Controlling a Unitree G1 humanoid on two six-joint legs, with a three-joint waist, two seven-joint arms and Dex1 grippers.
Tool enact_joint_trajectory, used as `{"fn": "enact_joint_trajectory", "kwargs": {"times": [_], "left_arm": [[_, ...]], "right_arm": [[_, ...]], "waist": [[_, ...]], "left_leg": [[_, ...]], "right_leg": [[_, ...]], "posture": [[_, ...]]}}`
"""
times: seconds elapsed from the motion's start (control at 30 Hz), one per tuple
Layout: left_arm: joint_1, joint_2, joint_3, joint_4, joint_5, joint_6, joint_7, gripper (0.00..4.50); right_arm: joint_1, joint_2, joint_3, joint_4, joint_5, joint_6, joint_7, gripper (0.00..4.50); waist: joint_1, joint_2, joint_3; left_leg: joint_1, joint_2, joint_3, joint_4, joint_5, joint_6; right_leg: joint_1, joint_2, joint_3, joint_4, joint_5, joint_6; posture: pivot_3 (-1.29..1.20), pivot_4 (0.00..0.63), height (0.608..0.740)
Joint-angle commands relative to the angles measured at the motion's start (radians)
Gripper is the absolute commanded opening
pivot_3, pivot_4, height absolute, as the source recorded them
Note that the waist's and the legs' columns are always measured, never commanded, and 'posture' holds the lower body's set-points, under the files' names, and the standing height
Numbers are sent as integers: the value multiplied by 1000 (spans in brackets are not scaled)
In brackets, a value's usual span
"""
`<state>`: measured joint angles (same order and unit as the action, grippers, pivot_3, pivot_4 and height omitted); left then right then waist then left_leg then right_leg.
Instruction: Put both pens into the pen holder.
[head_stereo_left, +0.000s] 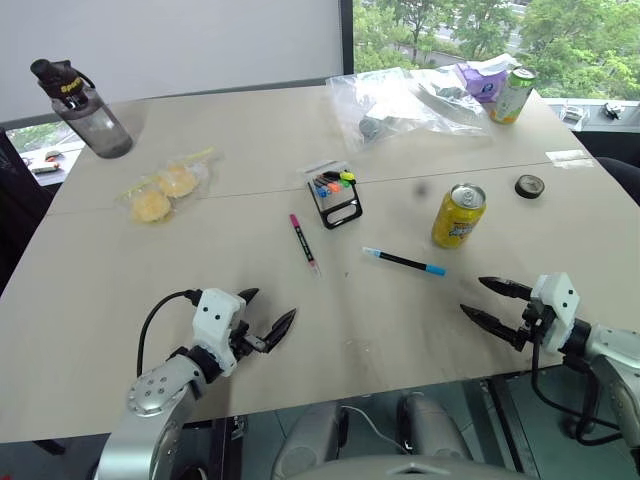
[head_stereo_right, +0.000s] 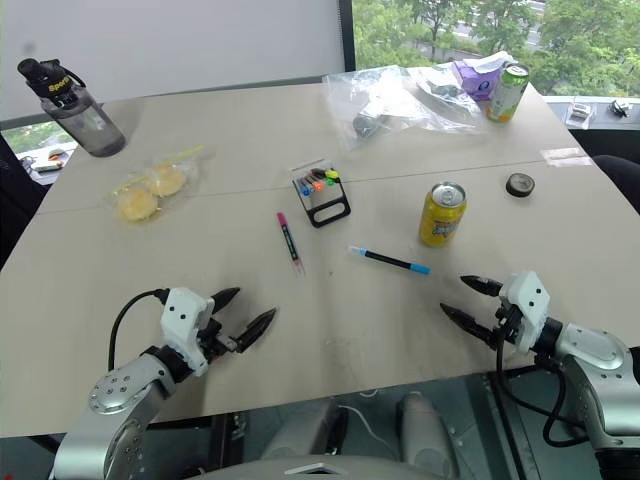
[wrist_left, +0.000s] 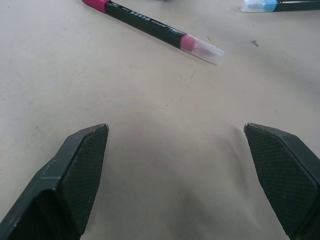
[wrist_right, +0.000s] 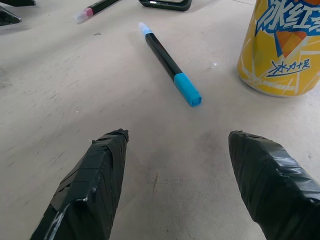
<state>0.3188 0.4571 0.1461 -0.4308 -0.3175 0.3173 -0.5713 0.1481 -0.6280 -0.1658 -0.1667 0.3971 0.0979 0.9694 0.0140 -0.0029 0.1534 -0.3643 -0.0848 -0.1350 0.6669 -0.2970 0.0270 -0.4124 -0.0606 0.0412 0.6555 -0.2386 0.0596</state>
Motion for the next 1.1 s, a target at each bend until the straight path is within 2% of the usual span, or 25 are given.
{"fn": "enact_joint_trajectory", "kwargs": {"times": [0.03,0.37,0.5,0.87,0.93,1.1], "left_arm": [[4,7,8,-23,-11,-14,-9,4483],[7,0,12,-24,-18,-10,-15,4483],[1,-16,18,-36,-53,46,5,4500],[2,-5,7,-46,-59,-21,-44,4500],[-5,2,13,-52,-79,-29,-71,4500],[-68,55,83,-67,-188,-8,-144,4500]], "right_arm": [[-1,-11,-29,-4,15,-22,7,3422],[-16,3,-34,-10,19,41,-60,3422],[-25,-3,-32,-5,33,65,-56,4461],[-45,0,-26,3,-16,63,-102,4461],[-72,16,-26,7,-48,45,-151,4461],[-156,65,-42,-17,-14,116,-243,4461]], "waist": [[0,0,0],[0,0,0],[0,0,0],[0,0,0],[-1,0,0],[0,0,1]], "left_leg": [[0,0,0,0,0,0],[0,0,0,0,0,0],[0,0,0,0,0,0],[0,0,0,0,0,0],[0,0,0,0,0,0],[0,0,-1,0,2,-3]], "right_leg": [[0,0,0,0,0,0],[0,0,0,0,0,0],[0,0,0,0,0,0],[0,0,0,0,0,0],[0,0,0,0,0,0],[0,0,0,0,0,0]], "posture": [[0,150,740],[0,150,740],[0,150,740],[0,150,740],[0,150,740],[0,150,740]]}}
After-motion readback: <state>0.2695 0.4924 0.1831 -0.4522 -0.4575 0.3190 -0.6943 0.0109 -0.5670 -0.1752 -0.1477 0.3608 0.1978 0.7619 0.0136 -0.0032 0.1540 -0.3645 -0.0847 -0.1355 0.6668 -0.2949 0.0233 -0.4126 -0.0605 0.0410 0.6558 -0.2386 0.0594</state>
